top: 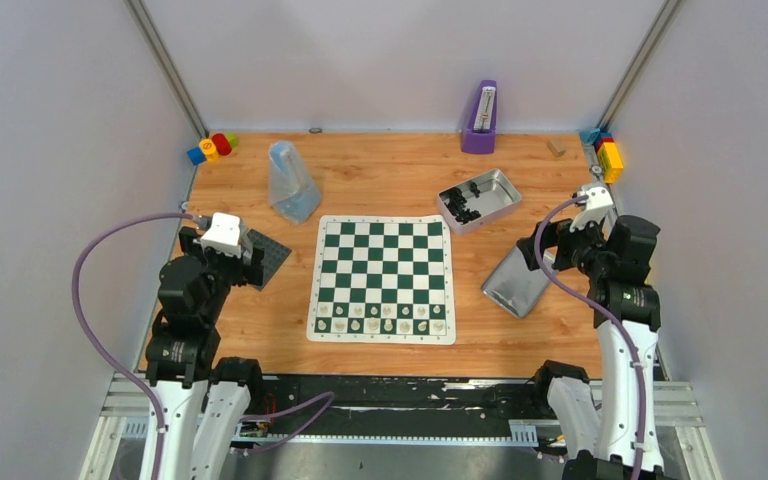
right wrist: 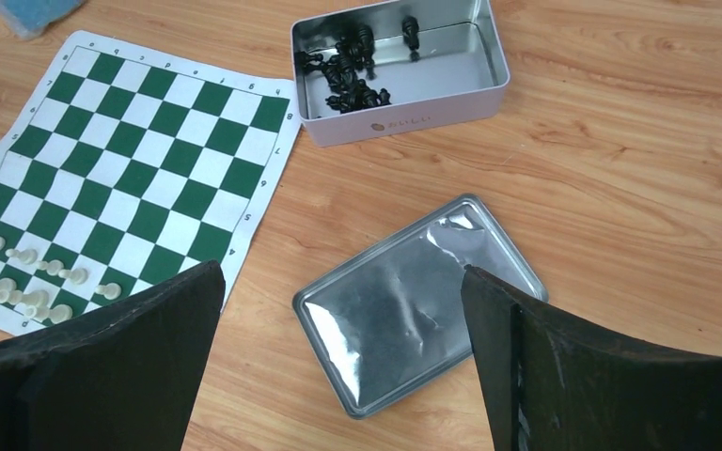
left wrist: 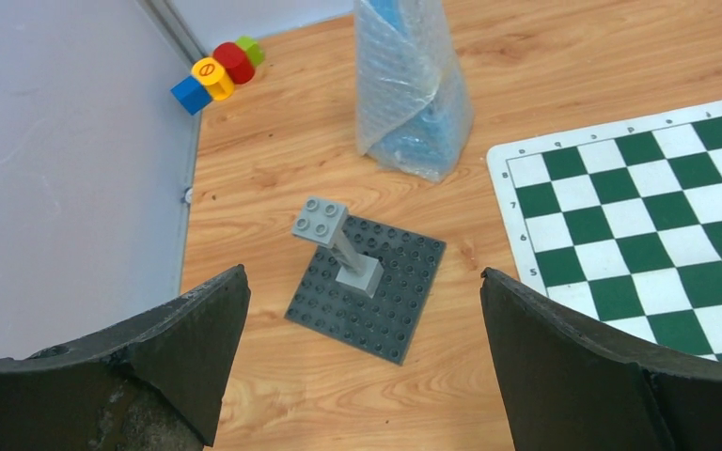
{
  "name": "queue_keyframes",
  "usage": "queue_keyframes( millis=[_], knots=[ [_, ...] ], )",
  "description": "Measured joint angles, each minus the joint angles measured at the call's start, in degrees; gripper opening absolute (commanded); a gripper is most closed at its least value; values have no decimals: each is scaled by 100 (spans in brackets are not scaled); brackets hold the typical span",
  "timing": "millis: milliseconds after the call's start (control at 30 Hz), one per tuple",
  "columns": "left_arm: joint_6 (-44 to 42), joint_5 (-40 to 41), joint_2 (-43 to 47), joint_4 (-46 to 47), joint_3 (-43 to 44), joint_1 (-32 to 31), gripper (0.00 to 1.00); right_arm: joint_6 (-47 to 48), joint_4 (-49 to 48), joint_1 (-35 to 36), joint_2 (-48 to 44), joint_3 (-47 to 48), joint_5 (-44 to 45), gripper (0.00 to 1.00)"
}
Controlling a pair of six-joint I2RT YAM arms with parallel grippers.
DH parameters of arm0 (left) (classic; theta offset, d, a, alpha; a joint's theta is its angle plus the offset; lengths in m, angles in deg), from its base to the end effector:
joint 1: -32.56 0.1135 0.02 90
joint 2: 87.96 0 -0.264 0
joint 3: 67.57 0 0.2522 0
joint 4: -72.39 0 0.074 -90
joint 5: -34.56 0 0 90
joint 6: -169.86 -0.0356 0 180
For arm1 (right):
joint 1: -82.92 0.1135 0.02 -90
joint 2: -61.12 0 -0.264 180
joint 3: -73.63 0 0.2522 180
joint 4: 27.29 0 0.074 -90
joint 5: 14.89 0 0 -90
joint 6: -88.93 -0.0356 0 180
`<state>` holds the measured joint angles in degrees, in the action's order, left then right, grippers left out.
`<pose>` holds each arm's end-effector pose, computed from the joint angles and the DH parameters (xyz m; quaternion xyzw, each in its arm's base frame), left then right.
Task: Set up the chess pieces on the board
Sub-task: Reset both arms
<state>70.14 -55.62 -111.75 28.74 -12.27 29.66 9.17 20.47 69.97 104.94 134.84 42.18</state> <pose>0.1005 -0.0052 0.3288 0.0865 0.7731 0.0362 0.6273 0.1601 -0.0170 0.3191 -0.1212 0.8352 0.1451 0.5165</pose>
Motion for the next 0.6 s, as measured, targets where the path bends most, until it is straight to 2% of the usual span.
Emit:
queue_keyframes(
  millis=[267, 600],
  knots=[
    [-9, -490, -179, 96, -136, 2, 100, 125, -94, 0, -354, -118, 142, 100],
    [-68, -815, -219, 96, -254, 26, 100, 190, -133, 0, -308, -140, 151, 100]
  ],
)
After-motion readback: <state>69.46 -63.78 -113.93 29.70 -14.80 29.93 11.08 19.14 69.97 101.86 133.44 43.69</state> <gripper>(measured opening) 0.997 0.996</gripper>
